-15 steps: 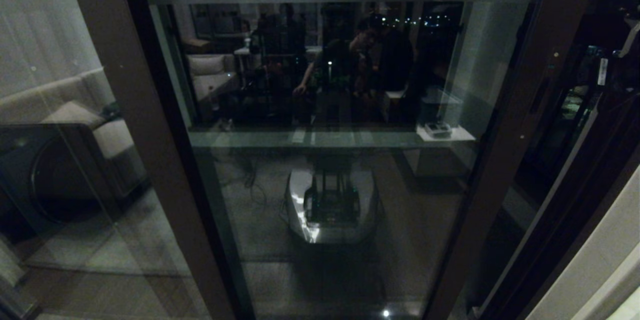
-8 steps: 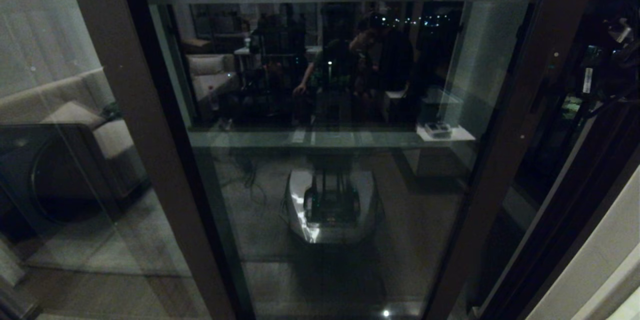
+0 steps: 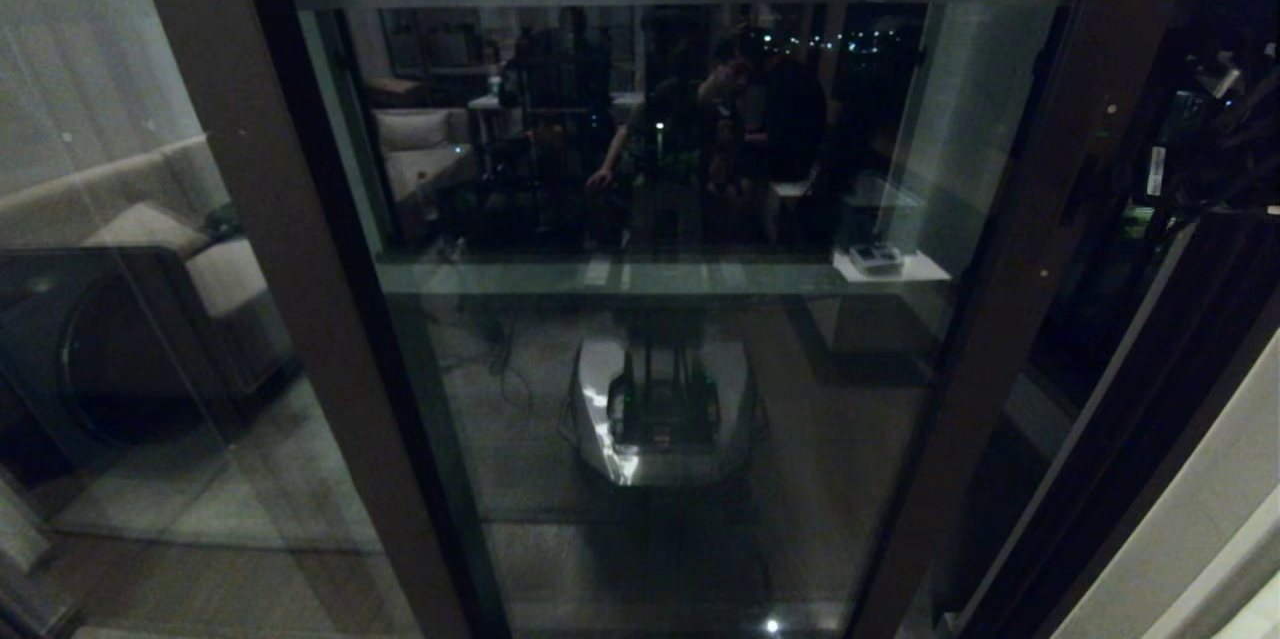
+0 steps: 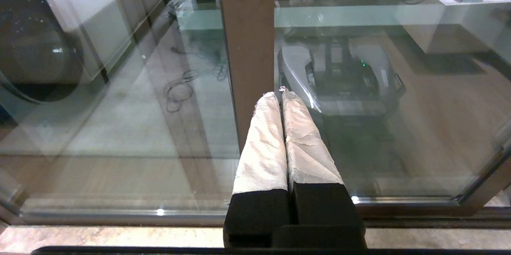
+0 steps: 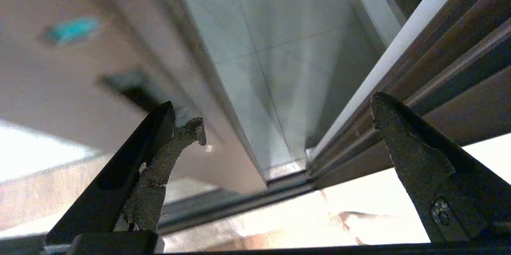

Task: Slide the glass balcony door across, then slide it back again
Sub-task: Close the slid door

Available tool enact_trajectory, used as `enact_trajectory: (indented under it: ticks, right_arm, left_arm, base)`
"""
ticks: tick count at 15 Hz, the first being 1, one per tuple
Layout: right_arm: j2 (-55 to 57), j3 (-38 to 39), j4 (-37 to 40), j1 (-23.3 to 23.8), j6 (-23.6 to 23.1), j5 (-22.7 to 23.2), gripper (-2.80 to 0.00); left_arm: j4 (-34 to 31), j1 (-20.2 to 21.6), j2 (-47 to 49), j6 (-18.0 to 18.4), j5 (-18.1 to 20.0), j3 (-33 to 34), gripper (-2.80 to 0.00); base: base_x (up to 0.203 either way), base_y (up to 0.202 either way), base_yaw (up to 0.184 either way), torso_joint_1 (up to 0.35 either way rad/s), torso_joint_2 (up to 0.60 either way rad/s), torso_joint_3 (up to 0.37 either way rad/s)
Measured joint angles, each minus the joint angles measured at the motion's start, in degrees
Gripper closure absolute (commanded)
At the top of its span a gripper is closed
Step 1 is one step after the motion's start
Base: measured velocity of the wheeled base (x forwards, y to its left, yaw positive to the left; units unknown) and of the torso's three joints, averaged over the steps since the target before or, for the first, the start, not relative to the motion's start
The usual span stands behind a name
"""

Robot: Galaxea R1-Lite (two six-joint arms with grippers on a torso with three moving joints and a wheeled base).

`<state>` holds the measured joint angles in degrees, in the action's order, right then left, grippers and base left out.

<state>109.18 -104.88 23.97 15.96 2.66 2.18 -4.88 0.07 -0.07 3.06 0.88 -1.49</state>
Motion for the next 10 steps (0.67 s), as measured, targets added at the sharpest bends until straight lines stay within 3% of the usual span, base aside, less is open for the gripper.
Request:
enact_trajectory:
  ticks: [3, 10]
  right_arm:
    - [1.0, -0.1, -1.2, 0.0, 0.1, -2.2, -2.8]
    - [1.6, -0.2, -1.5, 0.1, 0.0, -2.6, -2.8]
  left_arm:
    - [0.0, 0.0, 0.0, 0.0, 0.0, 0.0, 0.0]
    - [0.0, 0.0, 0.0, 0.0, 0.0, 0.0, 0.0]
  base:
    - [0.0, 0.0, 0.0, 0.0, 0.0, 0.0]
    - [0.0, 0.0, 0.0, 0.0, 0.0, 0.0]
